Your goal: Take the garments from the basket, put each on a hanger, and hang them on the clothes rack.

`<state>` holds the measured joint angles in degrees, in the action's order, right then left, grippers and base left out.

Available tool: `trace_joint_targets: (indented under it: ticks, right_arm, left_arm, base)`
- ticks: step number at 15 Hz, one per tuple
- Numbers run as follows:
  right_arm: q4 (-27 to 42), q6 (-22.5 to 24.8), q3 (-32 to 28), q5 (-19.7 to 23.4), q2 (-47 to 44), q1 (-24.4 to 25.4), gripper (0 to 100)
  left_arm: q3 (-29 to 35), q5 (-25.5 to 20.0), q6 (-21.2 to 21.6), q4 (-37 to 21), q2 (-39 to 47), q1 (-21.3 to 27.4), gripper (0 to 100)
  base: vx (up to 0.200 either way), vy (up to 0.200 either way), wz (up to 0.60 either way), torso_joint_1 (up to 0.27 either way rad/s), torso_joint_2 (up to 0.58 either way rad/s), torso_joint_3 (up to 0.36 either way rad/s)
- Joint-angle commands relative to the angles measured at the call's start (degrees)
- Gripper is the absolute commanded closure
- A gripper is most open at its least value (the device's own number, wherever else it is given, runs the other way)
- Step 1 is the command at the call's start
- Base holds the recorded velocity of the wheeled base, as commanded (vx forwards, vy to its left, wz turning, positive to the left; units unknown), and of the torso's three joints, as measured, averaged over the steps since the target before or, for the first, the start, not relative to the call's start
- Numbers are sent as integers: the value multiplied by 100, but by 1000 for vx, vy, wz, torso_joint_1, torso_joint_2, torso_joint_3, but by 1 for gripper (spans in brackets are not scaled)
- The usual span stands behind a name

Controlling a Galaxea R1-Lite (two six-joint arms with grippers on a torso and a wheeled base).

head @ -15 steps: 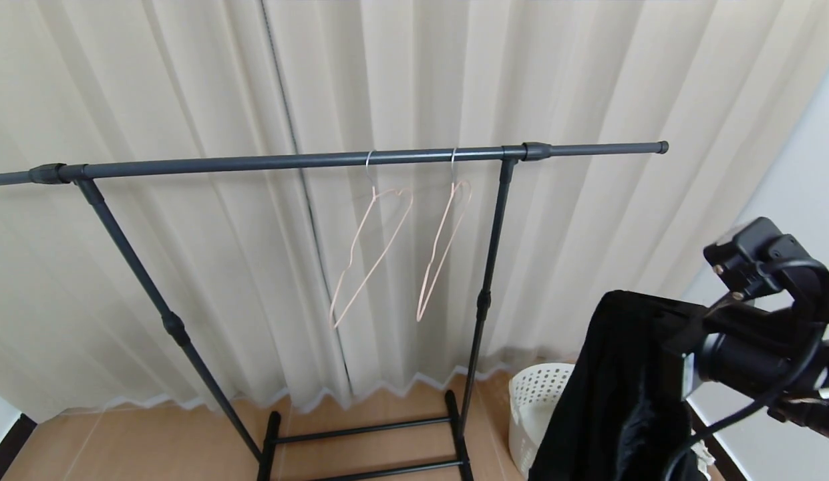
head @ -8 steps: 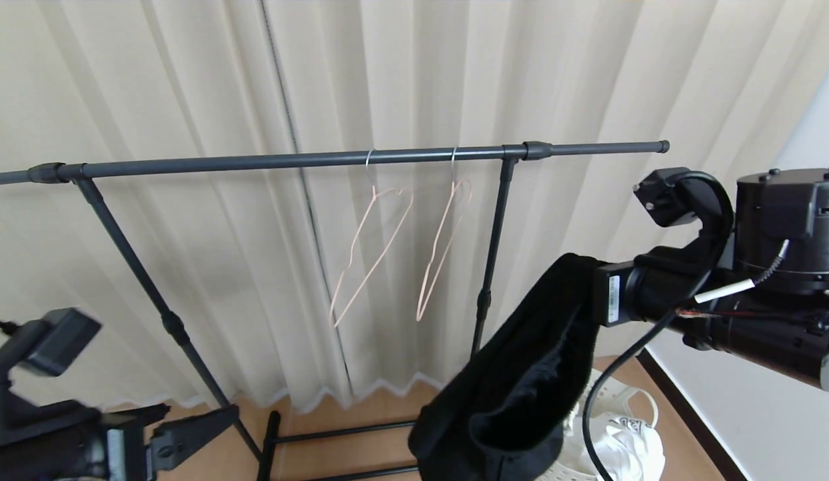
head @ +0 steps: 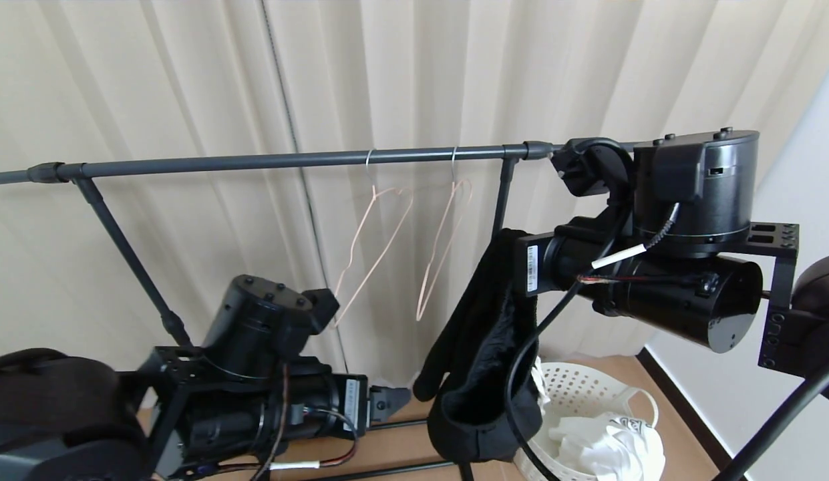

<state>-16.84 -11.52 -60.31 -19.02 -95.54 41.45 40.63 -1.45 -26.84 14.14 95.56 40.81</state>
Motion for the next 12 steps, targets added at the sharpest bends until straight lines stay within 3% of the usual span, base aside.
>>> trace_joint_targets:
  ticks: [1,6,9,12]
  right_arm:
    - [-4,1,-78,-14,-123,74,100]
    - [14,-166,28,-199,53,153,100]
    - [5,-175,221,-208,396,320,100]
    - [14,-219,344,-216,703,399,100]
  left_arm:
    - [147,66,-31,335,841,392,0]
    - [244,154,-31,739,1263,717,0]
    - [393,470,-295,774,1623,709,0]
    - [498,760,-295,774,1984,665,0]
  base:
    - [0,0,0,0,0,0]
    - [0,0,0,0,0,0]
    - [0,0,0,0,0,0]
    - [0,0,0,0,0,0]
